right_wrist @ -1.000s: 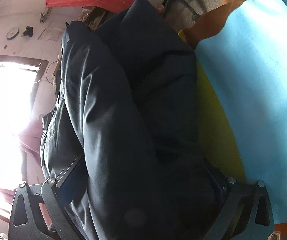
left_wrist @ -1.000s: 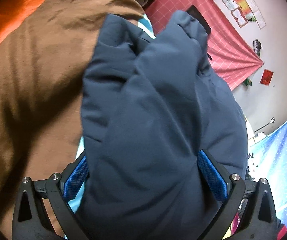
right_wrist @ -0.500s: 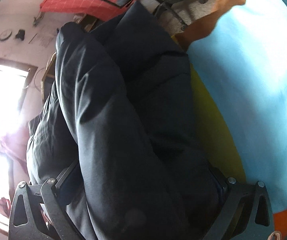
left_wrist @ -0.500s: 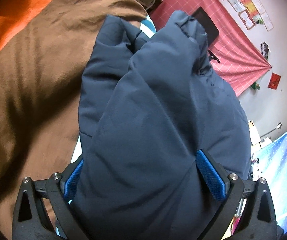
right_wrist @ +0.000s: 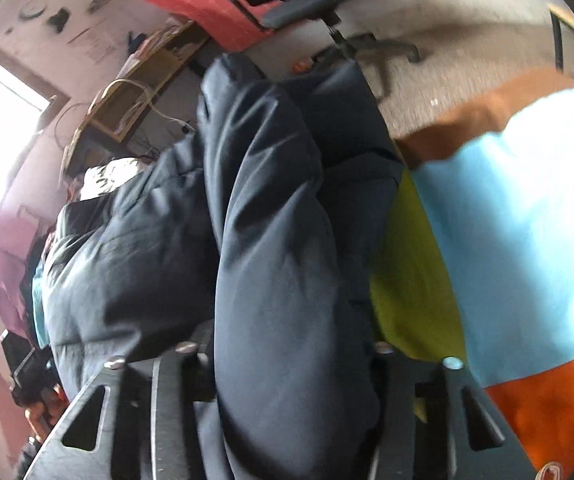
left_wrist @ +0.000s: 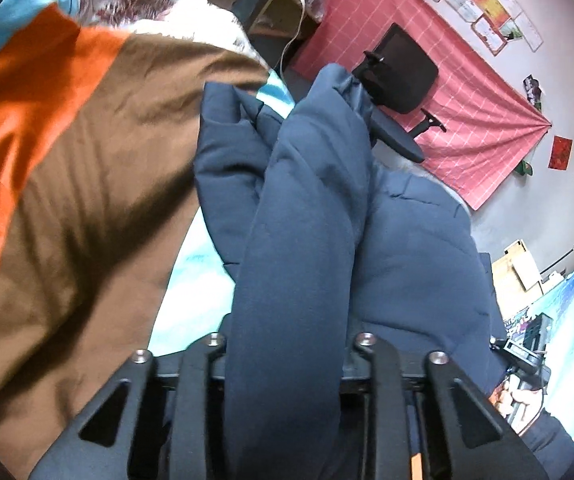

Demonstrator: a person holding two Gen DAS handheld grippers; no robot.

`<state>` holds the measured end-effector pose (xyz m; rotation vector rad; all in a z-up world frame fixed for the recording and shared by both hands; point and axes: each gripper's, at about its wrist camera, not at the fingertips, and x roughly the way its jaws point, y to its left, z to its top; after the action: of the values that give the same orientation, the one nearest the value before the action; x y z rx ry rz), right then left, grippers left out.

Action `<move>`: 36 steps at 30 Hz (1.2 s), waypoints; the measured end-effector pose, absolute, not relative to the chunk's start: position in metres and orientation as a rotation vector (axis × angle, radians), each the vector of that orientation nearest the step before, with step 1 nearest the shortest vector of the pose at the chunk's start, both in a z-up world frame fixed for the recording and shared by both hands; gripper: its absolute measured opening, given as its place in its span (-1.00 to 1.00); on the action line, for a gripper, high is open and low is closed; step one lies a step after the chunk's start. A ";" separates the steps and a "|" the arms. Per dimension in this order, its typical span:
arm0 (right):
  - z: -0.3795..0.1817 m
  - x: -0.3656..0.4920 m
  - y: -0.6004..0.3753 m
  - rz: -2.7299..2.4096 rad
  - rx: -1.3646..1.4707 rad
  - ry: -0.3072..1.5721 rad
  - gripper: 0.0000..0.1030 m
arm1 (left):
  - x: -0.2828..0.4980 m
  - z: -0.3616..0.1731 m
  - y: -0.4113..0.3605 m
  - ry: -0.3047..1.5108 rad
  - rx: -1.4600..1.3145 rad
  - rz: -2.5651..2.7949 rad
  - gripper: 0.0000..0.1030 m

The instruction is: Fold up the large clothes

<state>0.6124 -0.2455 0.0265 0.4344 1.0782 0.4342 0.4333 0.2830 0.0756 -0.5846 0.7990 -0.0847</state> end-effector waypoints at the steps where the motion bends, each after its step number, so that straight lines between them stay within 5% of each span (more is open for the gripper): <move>1: 0.035 0.608 -0.244 0.436 0.417 1.063 -0.39 | 0.428 0.078 0.281 0.790 -0.576 -0.082 -0.65; 26: 0.179 0.495 -0.196 0.623 0.231 0.741 -0.50 | 0.315 0.196 0.228 0.655 -0.400 -0.084 -0.85; 30: 0.180 0.476 -0.200 0.629 0.227 0.737 -0.50 | 0.301 0.190 0.207 0.642 -0.362 -0.102 -0.85; 36: 0.147 0.454 -0.191 0.590 0.161 0.791 -0.49 | 0.312 0.114 0.206 0.810 -0.398 -0.002 -0.84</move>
<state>0.4542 -0.1907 0.1466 0.1612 0.7906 0.5898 0.3117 0.2063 0.1137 -0.3980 0.8103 -0.0022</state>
